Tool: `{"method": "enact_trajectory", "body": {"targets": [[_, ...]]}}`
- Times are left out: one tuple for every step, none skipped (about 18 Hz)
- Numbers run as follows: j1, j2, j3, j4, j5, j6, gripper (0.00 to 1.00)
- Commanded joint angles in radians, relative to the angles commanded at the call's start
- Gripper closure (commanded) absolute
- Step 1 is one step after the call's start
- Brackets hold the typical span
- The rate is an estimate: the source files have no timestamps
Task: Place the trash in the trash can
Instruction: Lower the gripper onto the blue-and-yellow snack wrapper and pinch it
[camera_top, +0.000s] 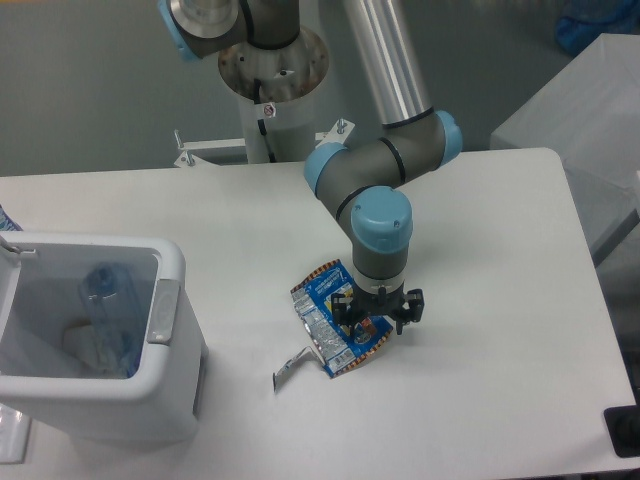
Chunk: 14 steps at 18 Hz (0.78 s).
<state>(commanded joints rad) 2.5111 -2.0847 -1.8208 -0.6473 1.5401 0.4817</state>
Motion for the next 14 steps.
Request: {"method": "enact_trajectory", "body": {"targets": [[0.0,0.0,0.002,0.0,-0.002,-0.003,0.65],[0.0,0.0,0.002,0.0,-0.002,-0.003,0.72],[0.002,0.002,0.002,-0.002,-0.003,-0.003,0.78],[0.002,0.003,0.002,-0.002,-0.008,-0.005,0.85],[0.002,0.006,0.002,-0.002,-0.015,-0.005,0.91],[0.002,0.008,0.002,-0.002,-0.023,-0.008,0.96],[0.003,0.009,0.002,-0.003,-0.029,-0.009,0.97],[0.005,0.009,0.002,-0.003,-0.04,-0.012,0.98],[0.008,0.011,0.002,-0.003,-0.051,-0.014,0.98],[0.008,0.012,0.002,-0.003,-0.058,-0.015,0.99],[0.009,0.024,0.002,-0.003,-0.063,-0.023,0.99],[0.009,0.04,0.003,-0.003,-0.072,-0.041,0.99],[0.012,0.057,0.006,-0.002,-0.086,-0.058,0.99],[0.012,0.08,0.015,-0.002,-0.106,-0.072,0.99]]}}
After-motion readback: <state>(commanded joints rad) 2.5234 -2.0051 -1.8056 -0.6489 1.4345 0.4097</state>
